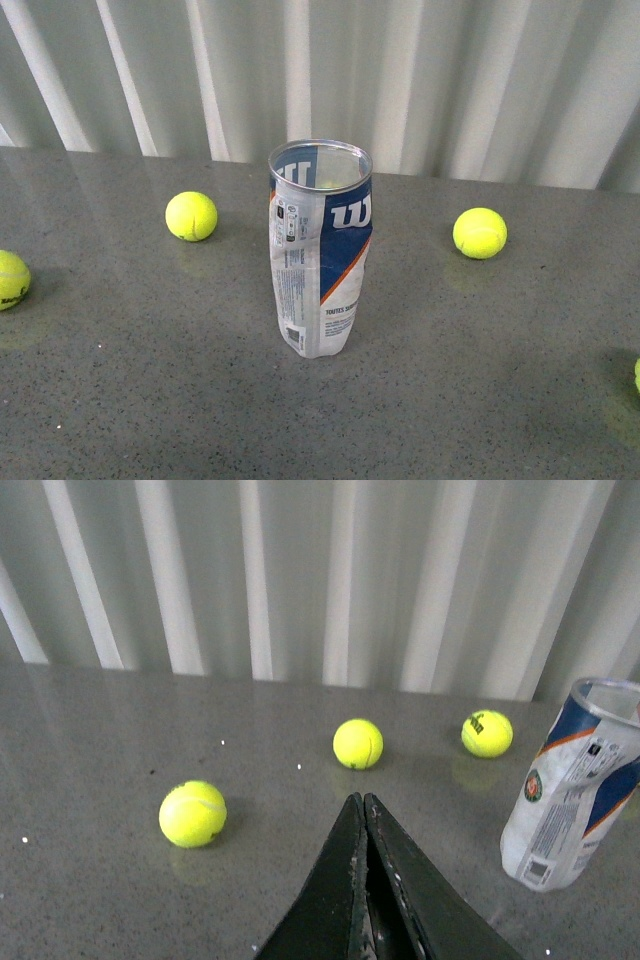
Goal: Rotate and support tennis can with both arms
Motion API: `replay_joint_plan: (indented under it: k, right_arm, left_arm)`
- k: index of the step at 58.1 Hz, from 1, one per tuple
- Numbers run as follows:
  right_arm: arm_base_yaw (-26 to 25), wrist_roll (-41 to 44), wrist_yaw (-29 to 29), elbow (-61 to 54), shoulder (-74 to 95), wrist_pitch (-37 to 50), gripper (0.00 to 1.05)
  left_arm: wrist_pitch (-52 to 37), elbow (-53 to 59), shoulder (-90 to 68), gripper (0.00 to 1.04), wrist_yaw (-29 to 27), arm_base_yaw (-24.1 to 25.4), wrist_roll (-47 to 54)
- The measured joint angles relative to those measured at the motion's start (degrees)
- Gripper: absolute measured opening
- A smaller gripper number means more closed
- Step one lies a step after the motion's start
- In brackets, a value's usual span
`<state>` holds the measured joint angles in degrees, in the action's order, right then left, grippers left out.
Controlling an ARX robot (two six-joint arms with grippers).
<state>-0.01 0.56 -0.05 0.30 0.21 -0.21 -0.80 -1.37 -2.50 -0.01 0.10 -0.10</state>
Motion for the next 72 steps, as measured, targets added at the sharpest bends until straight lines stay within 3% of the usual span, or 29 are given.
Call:
replay_joint_plan:
  k: [15, 33, 46, 72]
  right_arm:
    - [0.0, 0.0, 0.0, 0.0, 0.0, 0.0, 0.98]
    - [0.0, 0.0, 0.0, 0.0, 0.0, 0.0, 0.98]
    - [0.0, 0.0, 0.0, 0.0, 0.0, 0.0, 0.98]
    - [0.0, 0.0, 0.0, 0.0, 0.0, 0.0, 0.98]
  left_arm:
    - [0.7, 0.0, 2.3, 0.04, 0.0, 0.0, 0.0]
    - [0.7, 0.0, 2.3, 0.56, 0.0, 0.0, 0.0]
    - [0.7, 0.0, 2.3, 1.0, 0.0, 0.0, 0.0]
    - [0.7, 0.0, 2.3, 0.98, 0.0, 0.0, 0.0]
